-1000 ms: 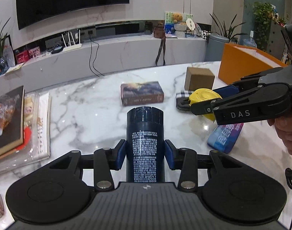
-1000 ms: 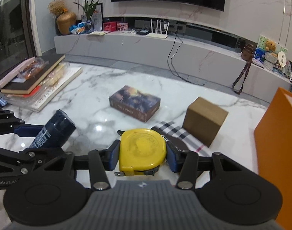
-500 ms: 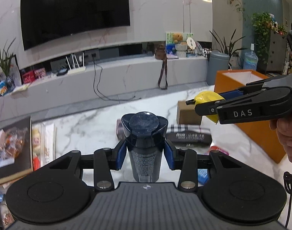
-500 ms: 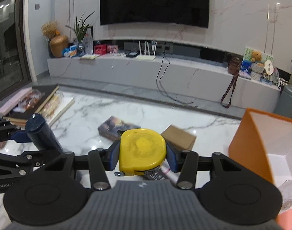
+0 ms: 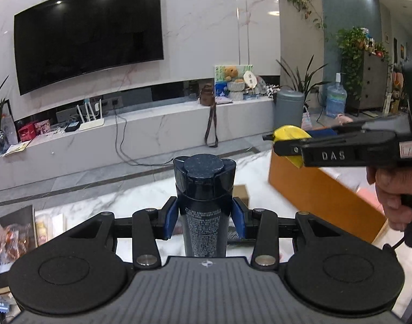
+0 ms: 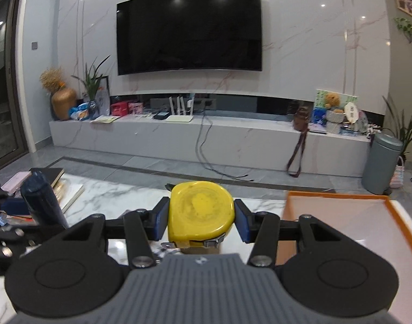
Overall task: Organize rigid objects
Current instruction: 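Lift and carry the spray can and tape measure over the orange box, then lower and open the left gripper to drop the spray can while the right releases the tape measure, then move both open tools back from the box toward the remaining items, then grasp the colourful tin with the right gripper while the left grasps the picture box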
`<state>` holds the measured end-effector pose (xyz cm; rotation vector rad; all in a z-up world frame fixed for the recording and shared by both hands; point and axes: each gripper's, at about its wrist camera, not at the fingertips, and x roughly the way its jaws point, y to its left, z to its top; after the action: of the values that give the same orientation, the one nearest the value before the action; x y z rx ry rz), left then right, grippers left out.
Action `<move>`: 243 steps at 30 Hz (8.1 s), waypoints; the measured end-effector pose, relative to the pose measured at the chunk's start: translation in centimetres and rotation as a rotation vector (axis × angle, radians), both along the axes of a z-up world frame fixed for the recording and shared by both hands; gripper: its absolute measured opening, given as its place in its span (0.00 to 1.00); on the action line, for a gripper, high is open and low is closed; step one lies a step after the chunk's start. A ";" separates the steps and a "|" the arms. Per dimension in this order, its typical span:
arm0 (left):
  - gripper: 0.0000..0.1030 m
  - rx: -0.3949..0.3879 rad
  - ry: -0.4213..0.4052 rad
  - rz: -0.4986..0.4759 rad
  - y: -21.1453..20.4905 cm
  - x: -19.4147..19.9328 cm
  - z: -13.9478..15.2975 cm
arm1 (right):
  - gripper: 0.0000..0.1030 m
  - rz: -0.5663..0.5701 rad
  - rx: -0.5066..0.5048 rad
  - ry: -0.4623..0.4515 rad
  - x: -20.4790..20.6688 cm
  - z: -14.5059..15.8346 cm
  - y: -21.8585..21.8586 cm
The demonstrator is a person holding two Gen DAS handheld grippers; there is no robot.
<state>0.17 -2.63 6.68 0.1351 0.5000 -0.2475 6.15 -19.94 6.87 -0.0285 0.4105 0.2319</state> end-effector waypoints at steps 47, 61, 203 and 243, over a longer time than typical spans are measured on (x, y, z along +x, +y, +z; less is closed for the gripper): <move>0.46 0.217 0.397 -0.429 -25.7 12.8 -3.5 | 0.50 -0.254 -0.087 0.430 3.0 -4.3 -20.5; 0.46 0.225 0.459 -0.408 -27.6 16.5 -5.0 | 0.50 -0.262 -0.140 0.496 5.0 -6.5 -20.8; 0.83 -0.029 0.322 0.023 6.3 5.2 -10.8 | 0.79 0.364 -0.479 0.342 -0.6 -8.7 5.5; 0.83 -0.097 0.309 -0.019 8.1 5.0 -9.5 | 0.81 0.564 -0.363 0.594 3.6 -12.8 7.0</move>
<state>5.16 5.43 -2.83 0.0067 0.7923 -0.3129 9.74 -12.92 -5.88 -0.4444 1.0326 0.7268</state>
